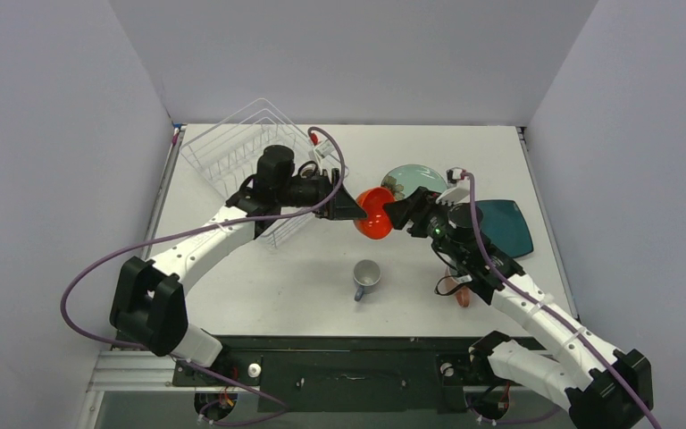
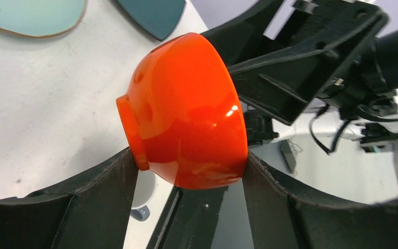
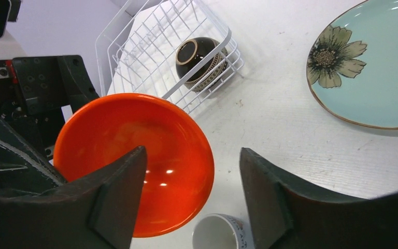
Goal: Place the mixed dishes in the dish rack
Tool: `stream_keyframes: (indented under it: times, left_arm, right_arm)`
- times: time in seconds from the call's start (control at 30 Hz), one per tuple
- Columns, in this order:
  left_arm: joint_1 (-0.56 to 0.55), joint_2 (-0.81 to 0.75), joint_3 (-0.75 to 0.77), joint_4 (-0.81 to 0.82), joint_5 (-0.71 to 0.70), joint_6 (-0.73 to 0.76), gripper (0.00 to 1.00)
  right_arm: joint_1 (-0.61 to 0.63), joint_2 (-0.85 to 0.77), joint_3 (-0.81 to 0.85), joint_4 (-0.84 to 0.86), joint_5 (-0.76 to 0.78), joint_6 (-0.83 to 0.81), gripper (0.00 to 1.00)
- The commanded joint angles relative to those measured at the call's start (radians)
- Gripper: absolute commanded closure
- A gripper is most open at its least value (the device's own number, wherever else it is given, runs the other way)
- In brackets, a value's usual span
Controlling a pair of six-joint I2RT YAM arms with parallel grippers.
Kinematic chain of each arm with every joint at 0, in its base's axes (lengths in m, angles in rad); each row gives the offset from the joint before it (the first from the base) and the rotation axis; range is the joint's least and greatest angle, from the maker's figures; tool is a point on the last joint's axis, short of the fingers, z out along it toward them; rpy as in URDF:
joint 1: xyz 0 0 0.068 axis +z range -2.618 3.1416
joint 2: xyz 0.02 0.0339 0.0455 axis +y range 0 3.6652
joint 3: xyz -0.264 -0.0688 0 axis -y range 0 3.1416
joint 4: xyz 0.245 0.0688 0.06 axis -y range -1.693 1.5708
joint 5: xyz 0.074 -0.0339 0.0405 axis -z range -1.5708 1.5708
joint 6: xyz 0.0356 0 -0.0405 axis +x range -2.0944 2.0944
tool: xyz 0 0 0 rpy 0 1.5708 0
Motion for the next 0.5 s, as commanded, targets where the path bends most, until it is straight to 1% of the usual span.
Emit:
stream_keyframes:
  times: [0.0, 0.03, 0.07, 0.1, 0.13, 0.17, 0.2, 0.23, 0.27, 0.3, 0.33, 0.4, 0.47]
  left_arm:
    - [-0.002, -0.087, 0.098, -0.163, -0.145, 0.152, 1.0]
    - [-0.001, -0.091, 0.105, -0.189, -0.212, 0.189, 1.0]
    - [-0.001, -0.1, 0.119, -0.236, -0.249, 0.209, 1.0]
    - [-0.001, -0.106, 0.133, -0.262, -0.323, 0.247, 1.0]
    - [-0.001, -0.116, 0.138, -0.309, -0.367, 0.265, 1.0]
    - [-0.001, -0.126, 0.15, -0.348, -0.453, 0.295, 1.0]
    - [-0.001, -0.132, 0.155, -0.365, -0.494, 0.311, 1.0]
    - [-0.001, -0.143, 0.164, -0.393, -0.578, 0.339, 1.0]
    - [-0.001, -0.149, 0.167, -0.405, -0.619, 0.352, 1.0]
    - [-0.001, -0.159, 0.171, -0.425, -0.709, 0.377, 1.0]
    - [-0.001, -0.167, 0.171, -0.433, -0.751, 0.388, 1.0]
    - [0.0, -0.184, 0.173, -0.456, -0.929, 0.425, 1.0]
    - [0.005, -0.202, 0.168, -0.467, -1.008, 0.437, 1.0]
  right_arm:
    - [0.007, -0.078, 0.069, -0.065, 0.113, -0.057, 0.33]
    - [0.006, -0.087, 0.08, -0.084, 0.157, -0.071, 0.32]
    - [0.006, -0.112, 0.084, -0.124, 0.185, -0.075, 0.32]
    - [0.0, -0.123, 0.086, -0.141, 0.24, -0.079, 0.31]
    - [-0.003, -0.146, 0.084, -0.164, 0.258, -0.08, 0.31]
    - [-0.016, -0.157, 0.076, -0.17, 0.282, -0.081, 0.3]
    - [-0.023, -0.179, 0.07, -0.175, 0.286, -0.08, 0.3]
    - [-0.035, -0.189, 0.058, -0.176, 0.287, -0.078, 0.3]
    - [-0.043, -0.201, 0.049, -0.178, 0.285, -0.076, 0.3]
    - [-0.046, -0.205, 0.045, -0.179, 0.285, -0.073, 0.3]
    - [-0.048, -0.209, 0.039, -0.181, 0.282, -0.069, 0.3]
    - [-0.05, -0.205, 0.034, -0.181, 0.275, -0.063, 0.3]
    - [-0.049, -0.197, 0.033, -0.181, 0.264, -0.056, 0.31]
